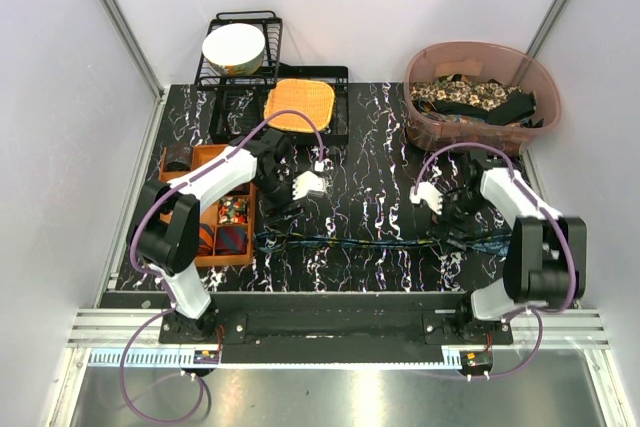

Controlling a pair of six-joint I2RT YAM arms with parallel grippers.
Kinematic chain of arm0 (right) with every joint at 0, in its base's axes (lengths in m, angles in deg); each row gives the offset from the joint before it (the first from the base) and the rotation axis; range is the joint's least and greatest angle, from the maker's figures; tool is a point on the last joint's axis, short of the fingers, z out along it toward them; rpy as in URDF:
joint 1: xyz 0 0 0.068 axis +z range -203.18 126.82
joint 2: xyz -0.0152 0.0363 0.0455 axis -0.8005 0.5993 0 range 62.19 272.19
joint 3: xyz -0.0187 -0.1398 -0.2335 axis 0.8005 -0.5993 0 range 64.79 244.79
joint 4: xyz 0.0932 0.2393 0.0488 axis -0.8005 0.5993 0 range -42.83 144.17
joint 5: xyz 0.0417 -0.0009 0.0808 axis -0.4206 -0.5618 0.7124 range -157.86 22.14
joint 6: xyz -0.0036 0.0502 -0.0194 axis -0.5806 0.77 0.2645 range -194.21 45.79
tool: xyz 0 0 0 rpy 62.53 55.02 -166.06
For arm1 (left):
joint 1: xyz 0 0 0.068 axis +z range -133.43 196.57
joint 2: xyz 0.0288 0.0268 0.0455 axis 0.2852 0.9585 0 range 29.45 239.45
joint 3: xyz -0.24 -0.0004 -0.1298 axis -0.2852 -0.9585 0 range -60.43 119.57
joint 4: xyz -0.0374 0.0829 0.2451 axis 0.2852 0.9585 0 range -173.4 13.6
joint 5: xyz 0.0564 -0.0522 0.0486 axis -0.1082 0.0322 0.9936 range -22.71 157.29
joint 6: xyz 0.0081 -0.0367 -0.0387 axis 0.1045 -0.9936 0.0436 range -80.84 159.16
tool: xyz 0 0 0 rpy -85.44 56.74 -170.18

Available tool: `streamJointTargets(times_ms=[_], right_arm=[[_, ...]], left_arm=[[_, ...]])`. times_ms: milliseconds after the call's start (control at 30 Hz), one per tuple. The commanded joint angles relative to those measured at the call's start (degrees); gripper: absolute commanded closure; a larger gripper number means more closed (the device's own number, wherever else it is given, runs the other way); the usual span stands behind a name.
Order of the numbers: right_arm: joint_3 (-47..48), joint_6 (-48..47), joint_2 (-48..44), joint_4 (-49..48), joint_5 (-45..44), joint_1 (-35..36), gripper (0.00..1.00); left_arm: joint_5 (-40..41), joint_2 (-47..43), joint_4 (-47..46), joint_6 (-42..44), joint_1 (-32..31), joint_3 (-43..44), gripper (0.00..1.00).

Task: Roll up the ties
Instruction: Flatten out the tie at the center of the board.

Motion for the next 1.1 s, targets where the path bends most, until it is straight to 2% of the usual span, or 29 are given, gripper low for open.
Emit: streamJointTargets(times_ms=[0,33,167,200,467,600,733,833,900,967,1000,1033,1067], right_arm=[[2.9,2.13,6.3,-7.02,-1.04,0.16,0.02],[3.52,2.4,7.37,-6.76,-0.77,0.07,0.06],[6.33,0.39,12.11,-0.63,0.54,0.25,0.5],[7.04,0.04,13.86,1.22,0.98,0.25,1.0],[7.74,-9.89,23.01,26.8,-1.29,0.16,1.0],[9.67,-9.29,28.63,27.35,-2.18,0.16,1.0],[16.25,-5.51,36.01,27.43,-2.0,0.16,1.0],[21.79,-2.52,39.54,26.91,-1.74,0.16,0.74],[25.31,-0.32,41.03,26.73,-1.91,0.16,0.51],[28.29,1.6,41.82,26.64,-2.18,-0.1,0.37],[29.18,2.22,41.83,26.64,-2.09,-0.28,0.24],[30.06,2.75,41.83,26.64,-2.18,-0.45,0.02],[31.46,4.06,41.39,26.55,-2.96,-0.63,0.0]], left_arm=[[-0.08,-3.15,-1.27,0.15,0.2,-0.99,0.19],[0.01,-3.24,-1.36,0.06,0.2,-1.25,0.2],[-0.51,-3.59,-1.27,0.23,0.2,-2.3,0.22],[-0.69,-3.76,-1.36,0.32,0.2,-2.39,0.22],[-4.29,-5.35,2.68,5.5,-0.41,-3.45,0.25],[-4.03,-7.28,0.32,5.25,-3.3,-5.64,0.2],[-1.13,-6.15,-7.75,2.53,-5.16,-7.58,0.19],[0.89,-3.78,-11.1,2.08,-5.25,-6.79,0.19],[1.94,-2.98,-11.82,2.69,-5.25,-6.44,0.2],[2.82,-1.32,-12.35,3.75,-5.25,-5.83,0.24],[3.26,-0.7,-12.35,3.84,-5.25,-5.65,0.26],[3.53,-0.26,-12.26,4.45,-5.25,-5.39,0.29],[3.79,0.27,-12.34,4.71,-5.16,-5.38,0.34]])
